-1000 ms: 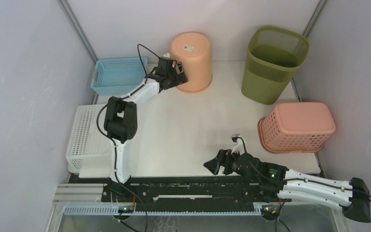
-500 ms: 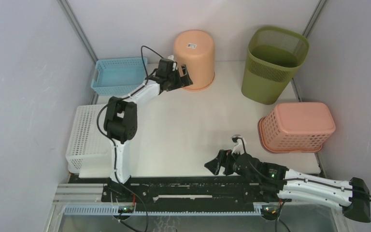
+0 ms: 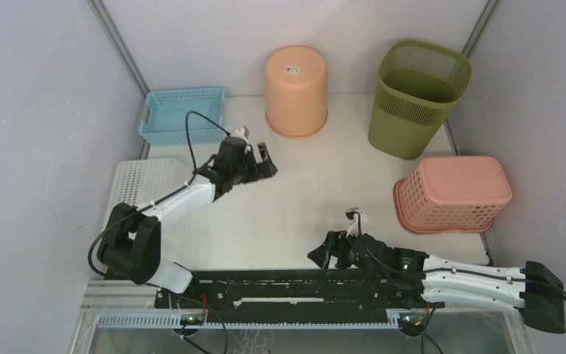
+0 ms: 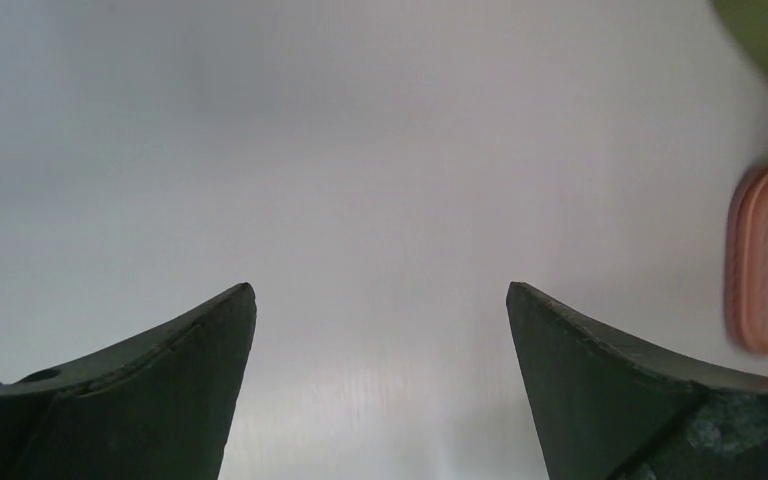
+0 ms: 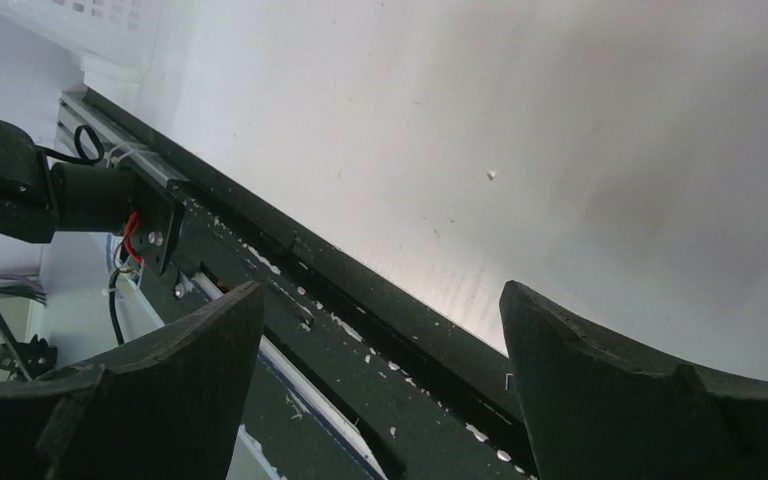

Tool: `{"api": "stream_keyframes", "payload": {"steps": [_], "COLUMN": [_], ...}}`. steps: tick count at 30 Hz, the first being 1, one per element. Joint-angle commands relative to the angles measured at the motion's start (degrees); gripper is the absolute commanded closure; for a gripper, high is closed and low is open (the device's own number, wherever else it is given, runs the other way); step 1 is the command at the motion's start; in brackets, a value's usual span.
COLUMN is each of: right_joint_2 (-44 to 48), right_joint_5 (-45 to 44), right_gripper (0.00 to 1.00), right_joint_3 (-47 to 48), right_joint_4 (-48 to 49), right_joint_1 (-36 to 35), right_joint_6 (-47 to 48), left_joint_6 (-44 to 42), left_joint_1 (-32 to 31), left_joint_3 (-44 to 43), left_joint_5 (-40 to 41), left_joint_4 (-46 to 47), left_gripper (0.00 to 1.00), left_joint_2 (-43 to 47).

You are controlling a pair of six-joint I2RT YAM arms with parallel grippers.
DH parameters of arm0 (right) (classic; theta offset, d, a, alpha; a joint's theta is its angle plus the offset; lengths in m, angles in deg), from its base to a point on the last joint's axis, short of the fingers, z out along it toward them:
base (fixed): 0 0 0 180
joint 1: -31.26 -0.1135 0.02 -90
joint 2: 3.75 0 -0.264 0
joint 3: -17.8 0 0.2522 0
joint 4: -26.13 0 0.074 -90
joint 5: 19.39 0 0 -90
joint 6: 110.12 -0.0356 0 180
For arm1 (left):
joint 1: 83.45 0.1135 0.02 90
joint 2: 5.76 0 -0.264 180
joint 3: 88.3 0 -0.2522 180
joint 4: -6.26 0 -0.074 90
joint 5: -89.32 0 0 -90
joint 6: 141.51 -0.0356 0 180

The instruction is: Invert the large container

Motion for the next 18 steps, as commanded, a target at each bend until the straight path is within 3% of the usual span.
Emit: {"api": "stream_keyframes", "payload": {"steps": [1, 5, 9, 13, 18], "right_joint_2": [-2.63, -5.72, -6.21, -6.27, -13.47], "right_joint_5": [0.37, 0.54, -1.18, 2.79, 15.97], "right_gripper": [0.05, 0.05, 0.05, 0.04, 0.07], "right_joint_3": [-0.59, 2.51, 12.13, 23.79, 41.18], "right_joint_4": [6.74, 6.66, -1.49, -10.11, -16.14], "right_joint_1": [-0.53, -0.53, 1.28, 12.23, 34.08], "right_joint_6": [-0.4, 2.22, 10.22, 20.2, 28.72], "left_joint_6": [3.12, 1.4, 0.89, 0.74, 1.3], "left_joint_1": [-6.87, -10.74, -11.01, -11.04, -11.05], "left_joint_3": [8.08, 8.37, 11.04, 13.76, 17.91], "left_joint_5": [1.42, 4.77, 6.95, 7.58, 9.06], "left_joint_4": [2.88, -1.93, -4.85, -6.97, -7.15], "left_gripper": [0.0, 0.0, 0.0, 0.0, 0.0], "left_joint_2": [7.38, 12.54, 18.44, 24.06, 29.21]}}
